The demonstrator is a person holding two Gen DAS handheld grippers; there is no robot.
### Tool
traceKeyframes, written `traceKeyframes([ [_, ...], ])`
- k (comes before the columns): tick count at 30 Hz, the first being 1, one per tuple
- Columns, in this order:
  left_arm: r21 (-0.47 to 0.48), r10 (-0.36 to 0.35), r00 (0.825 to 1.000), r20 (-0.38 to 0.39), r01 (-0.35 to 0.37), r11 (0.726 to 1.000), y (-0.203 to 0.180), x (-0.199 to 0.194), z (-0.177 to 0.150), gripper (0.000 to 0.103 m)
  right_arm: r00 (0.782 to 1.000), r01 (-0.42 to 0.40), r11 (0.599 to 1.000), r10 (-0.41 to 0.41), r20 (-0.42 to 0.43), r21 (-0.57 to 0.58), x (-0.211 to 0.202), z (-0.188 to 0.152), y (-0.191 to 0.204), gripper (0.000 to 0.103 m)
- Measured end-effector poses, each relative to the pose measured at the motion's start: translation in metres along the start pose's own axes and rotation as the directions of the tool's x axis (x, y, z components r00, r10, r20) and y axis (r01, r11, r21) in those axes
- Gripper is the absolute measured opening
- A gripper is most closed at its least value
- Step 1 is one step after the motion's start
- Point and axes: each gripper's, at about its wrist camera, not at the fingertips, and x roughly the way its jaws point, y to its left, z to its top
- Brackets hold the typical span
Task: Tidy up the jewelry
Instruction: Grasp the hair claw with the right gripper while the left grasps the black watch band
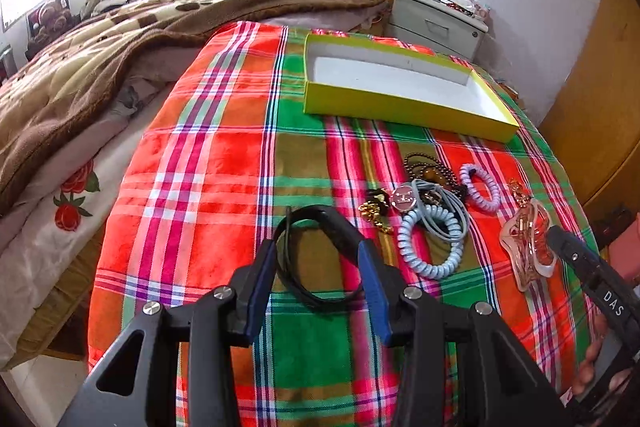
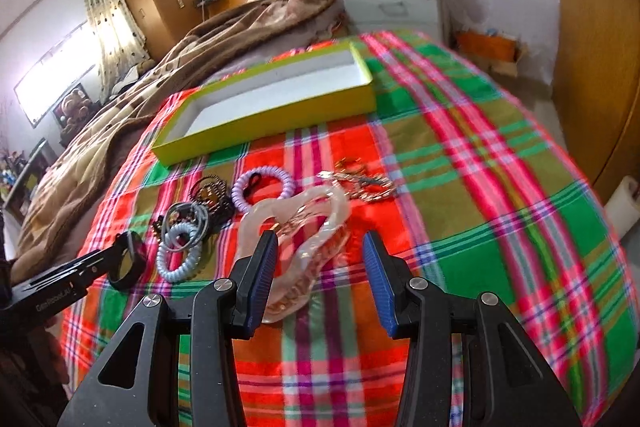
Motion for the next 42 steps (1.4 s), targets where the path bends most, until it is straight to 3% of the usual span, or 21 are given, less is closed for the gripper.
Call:
traceKeyframes([
  [7, -0.021, -0.002, 1.000, -0.024, 0.001, 1.000, 0.008, 0.003, 0.001, 0.044, 0.997, 0.001, 1.000, 0.000, -0.078, 0.011, 0.016, 0.004, 0.003, 0.045],
  [12, -0.020, 0.005, 0.999, -0.037, -0.006, 1.000, 0.012, 0.004, 0.001, 0.044, 0.996, 0.036, 0.999, -0.038, -0.083, -0.026, 0.019, 0.004, 0.005, 0.044],
  [13, -0.020, 0.006, 0.999, -0.042, -0.007, 1.000, 0.013, 0.004, 0.001, 0.044, 0.996, 0.040, 0.998, -0.043, -0.079, -0.038, 0.018, 0.004, 0.005, 0.041],
  [15, -0.026, 0.003, 0.999, -0.043, -0.004, 1.000, 0.014, 0.004, 0.000, 0.044, 0.996, 0.039, 0.998, -0.044, -0.074, -0.056, 0.018, 0.004, 0.007, 0.023],
  [17, -0.018, 0.002, 0.999, -0.050, -0.003, 1.000, 0.014, 0.004, -0.001, 0.044, 0.996, 0.043, 0.996, -0.049, -0.069, -0.083, 0.018, 0.003, 0.009, 0.014],
  [27, -0.011, 0.052, 0.995, -0.086, -0.053, 0.999, 0.016, 0.007, -0.004, 0.044, 0.998, 0.065, 0.990, -0.064, 0.012, -0.129, 0.007, 0.002, 0.008, 0.012],
  [37, 0.043, 0.176, 0.980, -0.093, -0.172, 0.984, 0.016, 0.016, -0.005, 0.055, 0.999, 0.038, 0.992, -0.035, 0.023, -0.120, 0.007, 0.001, 0.006, 0.012],
  [42, 0.033, 0.176, 0.980, -0.095, -0.174, 0.984, 0.017, 0.019, 0.000, 0.056, 0.999, 0.025, 0.993, -0.023, 0.022, -0.111, 0.006, 0.000, 0.002, 0.013],
])
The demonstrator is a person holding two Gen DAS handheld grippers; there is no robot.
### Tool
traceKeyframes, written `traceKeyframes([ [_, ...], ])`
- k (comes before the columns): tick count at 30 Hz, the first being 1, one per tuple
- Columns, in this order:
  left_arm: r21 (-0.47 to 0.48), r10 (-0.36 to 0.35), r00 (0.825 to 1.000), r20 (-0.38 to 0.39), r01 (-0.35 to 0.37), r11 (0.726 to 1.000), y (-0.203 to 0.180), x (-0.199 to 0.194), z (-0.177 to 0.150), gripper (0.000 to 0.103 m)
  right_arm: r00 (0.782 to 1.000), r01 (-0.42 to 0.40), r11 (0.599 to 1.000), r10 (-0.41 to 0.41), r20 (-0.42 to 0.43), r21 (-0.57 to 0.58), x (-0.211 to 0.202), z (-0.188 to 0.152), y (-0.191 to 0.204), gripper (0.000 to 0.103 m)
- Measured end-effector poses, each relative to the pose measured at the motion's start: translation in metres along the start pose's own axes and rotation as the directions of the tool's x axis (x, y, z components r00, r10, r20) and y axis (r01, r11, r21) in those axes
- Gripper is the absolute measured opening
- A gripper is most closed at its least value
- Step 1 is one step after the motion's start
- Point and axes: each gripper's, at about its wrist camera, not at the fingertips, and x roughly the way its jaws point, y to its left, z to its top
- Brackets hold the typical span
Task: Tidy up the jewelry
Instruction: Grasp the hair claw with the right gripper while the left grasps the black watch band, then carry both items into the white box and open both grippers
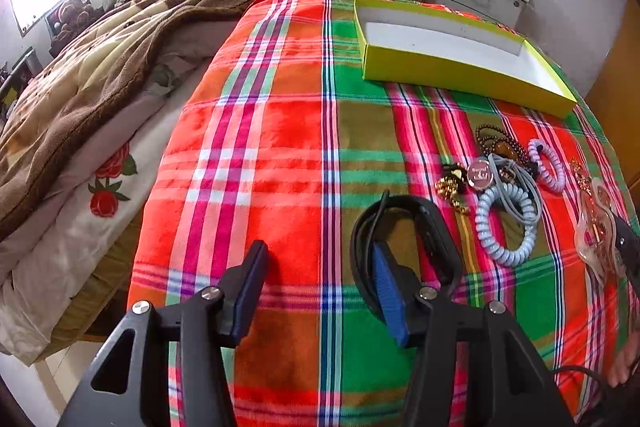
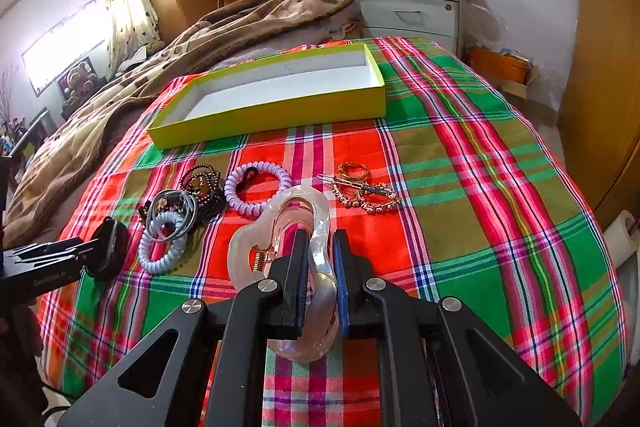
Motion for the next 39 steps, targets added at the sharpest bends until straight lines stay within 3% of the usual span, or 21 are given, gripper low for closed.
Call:
traceKeyframes([
  [3, -0.006, -0.007, 1.000, 0.002, 0.007, 1.000, -0.001, 0.000, 0.001, 0.053, 1.000, 0.001, 1.000, -0.001, 0.002, 0.003, 0.000, 0.000, -0.001, 0.013],
  [13, 0.034, -0.068, 0.997, 0.025, 0.067, 0.997, -0.012, -0.003, 0.000, 0.012, 1.000, 0.011, 1.000, -0.011, 0.015, -0.004, -0.003, 0.000, 0.000, 0.012],
  [28, 0.041, -0.149, 0.987, 0.055, 0.147, 0.988, -0.013, -0.014, 0.019, 0.011, 0.998, 0.046, 0.999, -0.045, 0.052, -0.026, -0.011, 0.018, 0.013, 0.012],
  [39, 0.044, -0.204, 0.973, 0.112, 0.200, 0.979, -0.018, -0.017, 0.068, 0.011, 0.993, 0.052, 0.998, -0.047, 0.104, -0.043, -0.004, 0.074, 0.015, 0.012],
])
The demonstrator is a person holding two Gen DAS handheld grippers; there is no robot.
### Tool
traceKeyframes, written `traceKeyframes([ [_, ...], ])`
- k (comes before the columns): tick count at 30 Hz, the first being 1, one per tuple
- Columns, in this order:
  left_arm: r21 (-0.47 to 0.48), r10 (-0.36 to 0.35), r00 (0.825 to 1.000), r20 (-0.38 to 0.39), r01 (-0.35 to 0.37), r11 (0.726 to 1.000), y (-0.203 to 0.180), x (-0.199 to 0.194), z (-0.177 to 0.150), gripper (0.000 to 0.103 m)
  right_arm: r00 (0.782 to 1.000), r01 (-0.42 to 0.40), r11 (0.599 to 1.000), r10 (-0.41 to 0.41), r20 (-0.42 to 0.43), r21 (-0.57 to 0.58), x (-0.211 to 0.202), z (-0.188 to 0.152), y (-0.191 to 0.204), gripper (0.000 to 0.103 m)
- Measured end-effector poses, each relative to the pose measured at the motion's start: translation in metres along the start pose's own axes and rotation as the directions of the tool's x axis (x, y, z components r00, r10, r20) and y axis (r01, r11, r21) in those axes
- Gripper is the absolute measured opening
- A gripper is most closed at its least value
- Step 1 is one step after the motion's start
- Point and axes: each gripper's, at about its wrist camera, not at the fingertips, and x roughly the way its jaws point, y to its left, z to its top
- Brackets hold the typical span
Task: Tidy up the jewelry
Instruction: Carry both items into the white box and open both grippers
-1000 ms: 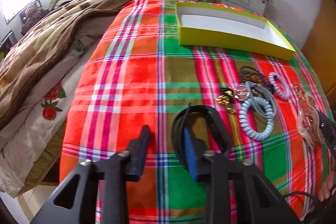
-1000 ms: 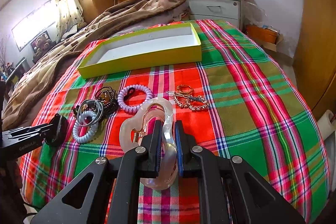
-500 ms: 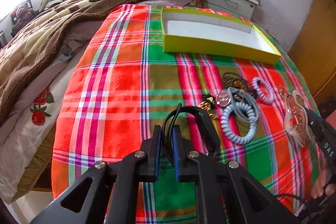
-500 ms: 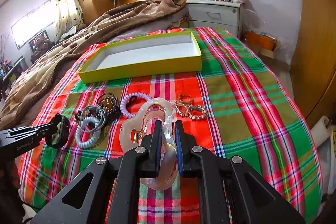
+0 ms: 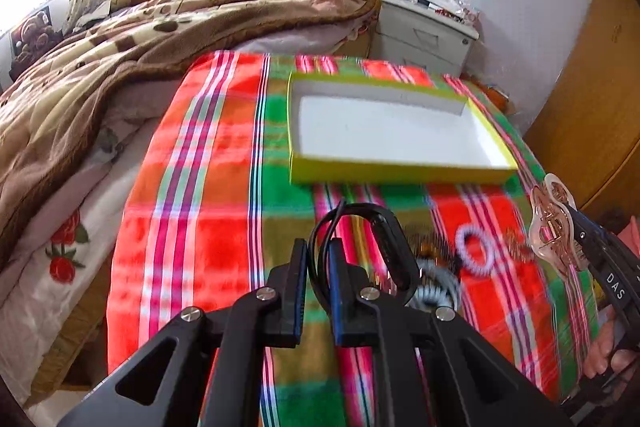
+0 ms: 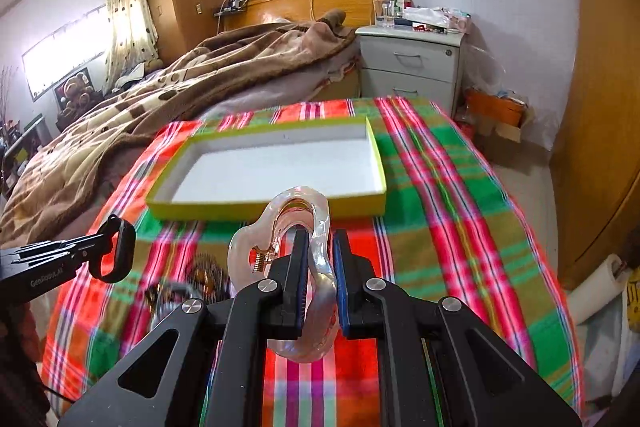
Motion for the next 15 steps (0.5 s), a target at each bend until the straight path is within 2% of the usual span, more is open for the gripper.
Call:
traceKeyframes([
  [3, -0.003, -0.017, 1.000, 0.015, 0.017, 1.000, -0.001, 0.004, 0.016, 0.011, 1.000, -0.004, 1.000, 0.004, 0.005, -0.012, 0.008, 0.014, 0.000, 0.012],
  [15, 0.007, -0.032, 0.999, 0.009, 0.032, 0.999, -0.002, 0.049, 0.077, 0.011, 0.998, -0.009, 1.000, 0.008, -0.068, -0.012, 0.078, 0.064, -0.012, 0.012],
])
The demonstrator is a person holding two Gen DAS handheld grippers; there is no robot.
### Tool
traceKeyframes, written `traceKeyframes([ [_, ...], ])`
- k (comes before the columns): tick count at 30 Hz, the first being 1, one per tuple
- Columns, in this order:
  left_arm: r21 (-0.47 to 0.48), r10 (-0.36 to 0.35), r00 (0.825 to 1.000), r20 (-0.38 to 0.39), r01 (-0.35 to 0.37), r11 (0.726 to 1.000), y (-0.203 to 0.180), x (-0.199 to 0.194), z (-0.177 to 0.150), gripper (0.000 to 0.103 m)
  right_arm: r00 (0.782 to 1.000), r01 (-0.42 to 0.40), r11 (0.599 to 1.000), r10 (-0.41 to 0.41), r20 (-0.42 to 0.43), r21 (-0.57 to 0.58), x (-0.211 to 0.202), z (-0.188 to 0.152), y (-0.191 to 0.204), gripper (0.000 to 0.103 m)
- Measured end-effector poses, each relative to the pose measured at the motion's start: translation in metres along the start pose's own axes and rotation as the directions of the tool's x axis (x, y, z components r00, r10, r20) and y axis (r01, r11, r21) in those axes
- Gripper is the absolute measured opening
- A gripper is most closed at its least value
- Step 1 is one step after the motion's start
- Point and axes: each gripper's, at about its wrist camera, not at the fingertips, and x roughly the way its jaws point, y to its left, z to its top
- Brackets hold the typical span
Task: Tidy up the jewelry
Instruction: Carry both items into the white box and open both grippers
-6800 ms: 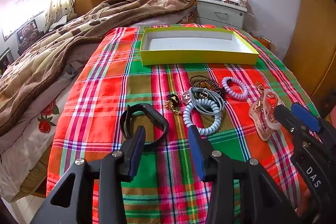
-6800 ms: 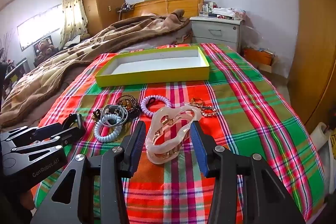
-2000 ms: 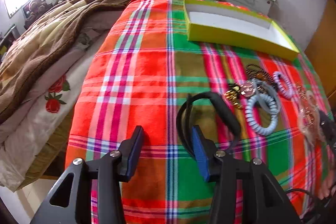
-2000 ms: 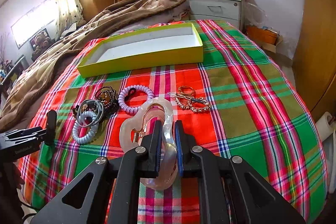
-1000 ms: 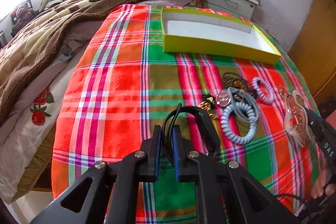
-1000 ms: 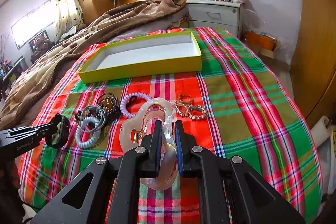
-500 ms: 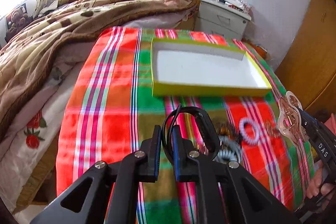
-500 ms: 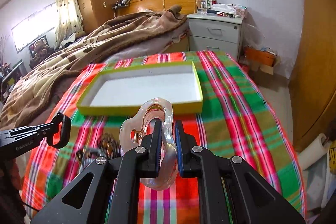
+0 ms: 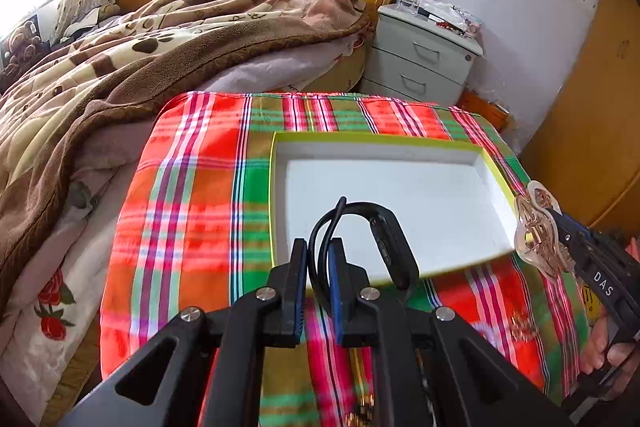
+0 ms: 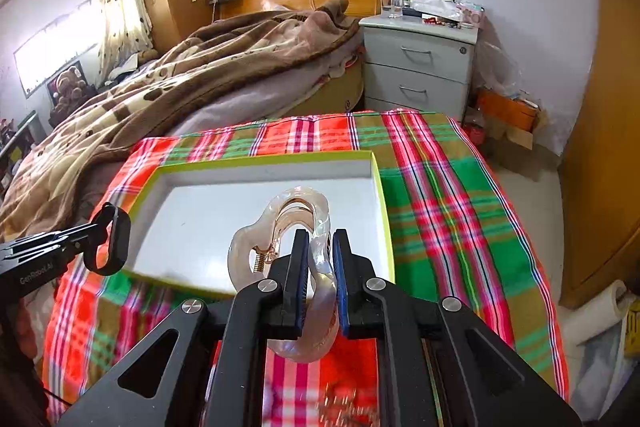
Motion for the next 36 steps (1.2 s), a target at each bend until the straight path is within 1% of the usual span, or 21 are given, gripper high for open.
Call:
traceKeyframes([
  [4, -0.006, -0.017, 1.000, -0.016, 0.017, 1.000, 0.000, 0.018, 0.013, 0.011, 1.000, 0.005, 1.000, -0.005, -0.029, 0.007, 0.021, 0.010, -0.005, 0.012],
  [7, -0.018, -0.028, 0.999, -0.043, 0.027, 0.999, 0.000, 0.035, 0.022, 0.011, 0.999, 0.013, 1.000, -0.014, -0.044, -0.006, 0.036, 0.019, -0.007, 0.012],
  [8, -0.026, -0.020, 0.999, -0.050, 0.019, 0.999, 0.001, 0.041, 0.026, 0.011, 0.999, 0.018, 1.000, -0.018, -0.052, -0.004, 0.041, 0.021, -0.008, 0.013],
  [11, -0.009, -0.011, 0.999, -0.044, 0.010, 1.000, -0.002, 0.050, 0.033, 0.011, 0.998, 0.029, 0.999, -0.030, -0.062, -0.015, 0.054, 0.026, -0.011, 0.012],
  [15, -0.012, -0.010, 0.997, -0.072, 0.009, 1.000, -0.002, 0.068, 0.042, 0.011, 0.995, 0.043, 0.999, -0.044, -0.093, -0.016, 0.072, 0.030, -0.014, 0.012],
  [20, -0.013, -0.006, 0.995, -0.104, 0.005, 1.000, -0.001, 0.086, 0.045, 0.011, 0.990, 0.062, 0.998, -0.063, -0.123, -0.014, 0.089, 0.033, -0.020, 0.013],
  [25, -0.008, 0.004, 0.992, -0.126, -0.005, 1.000, -0.001, 0.096, 0.043, 0.011, 0.990, 0.065, 0.997, -0.068, -0.120, -0.031, 0.093, 0.034, -0.020, 0.013],
  [31, -0.010, 0.012, 0.991, -0.136, -0.013, 1.000, -0.001, 0.101, 0.042, 0.011, 0.990, 0.082, 0.994, -0.089, -0.109, -0.074, 0.094, 0.034, -0.013, 0.013],
  [36, -0.008, 0.021, 0.990, -0.138, -0.022, 1.000, 0.000, 0.102, 0.042, 0.011, 0.990, 0.083, 0.993, -0.092, -0.110, -0.083, 0.095, 0.034, -0.011, 0.013],
])
